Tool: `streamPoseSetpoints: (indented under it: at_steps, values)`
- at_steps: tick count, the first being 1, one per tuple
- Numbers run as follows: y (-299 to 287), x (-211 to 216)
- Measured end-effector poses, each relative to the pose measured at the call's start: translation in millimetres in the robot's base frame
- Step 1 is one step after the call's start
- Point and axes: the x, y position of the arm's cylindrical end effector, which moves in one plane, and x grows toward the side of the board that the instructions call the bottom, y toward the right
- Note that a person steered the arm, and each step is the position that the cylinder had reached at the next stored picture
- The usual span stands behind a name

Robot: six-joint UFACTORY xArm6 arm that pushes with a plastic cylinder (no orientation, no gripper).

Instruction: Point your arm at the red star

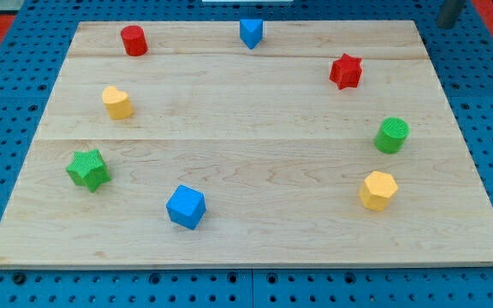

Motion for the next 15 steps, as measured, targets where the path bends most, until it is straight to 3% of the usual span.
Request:
streamPoseSetpoints:
  at_steps: [2, 6, 9, 11, 15]
  values:
    - [-56.8, -1.5]
    - [-86.0, -7.3]
    - [-168.3, -7.1]
    - [-178.2, -2.3]
    - [-145.1, 96.2]
